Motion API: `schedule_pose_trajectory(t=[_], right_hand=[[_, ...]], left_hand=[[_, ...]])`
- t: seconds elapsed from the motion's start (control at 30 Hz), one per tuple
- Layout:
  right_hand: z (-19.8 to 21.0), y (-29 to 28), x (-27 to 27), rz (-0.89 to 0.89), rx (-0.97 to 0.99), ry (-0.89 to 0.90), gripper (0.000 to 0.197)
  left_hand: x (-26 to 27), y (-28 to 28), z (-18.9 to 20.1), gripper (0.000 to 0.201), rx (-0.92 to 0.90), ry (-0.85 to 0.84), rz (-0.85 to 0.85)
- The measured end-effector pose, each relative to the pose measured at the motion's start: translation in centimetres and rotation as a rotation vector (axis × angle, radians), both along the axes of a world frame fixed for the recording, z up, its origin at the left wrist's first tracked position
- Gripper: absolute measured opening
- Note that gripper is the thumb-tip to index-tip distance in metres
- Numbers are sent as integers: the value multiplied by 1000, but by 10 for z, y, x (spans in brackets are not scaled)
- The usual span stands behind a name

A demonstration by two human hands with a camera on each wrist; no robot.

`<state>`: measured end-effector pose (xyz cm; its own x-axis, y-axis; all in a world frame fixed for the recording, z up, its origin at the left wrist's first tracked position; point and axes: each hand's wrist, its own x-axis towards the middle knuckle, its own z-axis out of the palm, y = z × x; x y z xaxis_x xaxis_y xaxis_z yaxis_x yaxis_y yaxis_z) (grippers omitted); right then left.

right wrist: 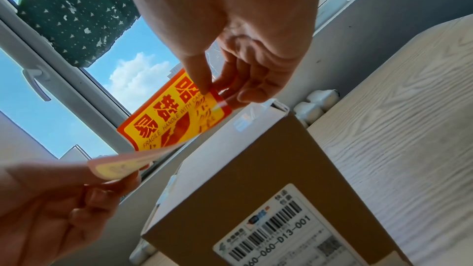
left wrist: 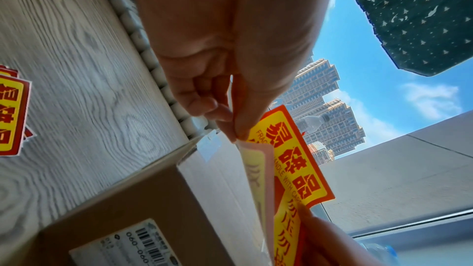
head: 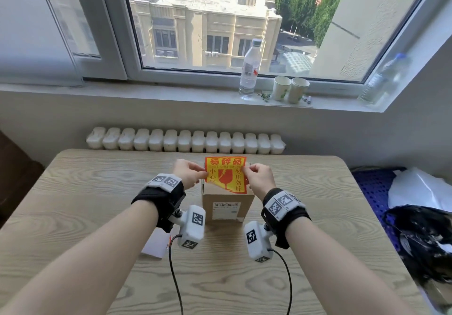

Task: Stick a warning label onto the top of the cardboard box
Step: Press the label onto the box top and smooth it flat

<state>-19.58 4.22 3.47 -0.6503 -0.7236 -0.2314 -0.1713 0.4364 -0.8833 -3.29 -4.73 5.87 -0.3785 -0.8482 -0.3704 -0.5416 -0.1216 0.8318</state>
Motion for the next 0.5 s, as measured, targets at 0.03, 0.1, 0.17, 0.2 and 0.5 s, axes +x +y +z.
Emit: schedule_pose_trajectory(t=[0.03,0.1,0.17,0.2,0.5], right_hand=[[-2,-2,-2,-6,16,4,26],[-5,-4,-6,-14,55,35,25],[-7,-6,-8,-3,113,91,20],[-7,-7,-9,7,142,117,19],[-9,-10,-13,67,281,247,31]], left_hand=[[-2,-1,-2,22,-5,-7,11],[-6,-2,-6,25,-6,-31,32],[-8,-5,-9,33,19,-33,54],[-9,-6,-10,33,35,-37,63],[-18,-8,-15,43,30,-158,157]])
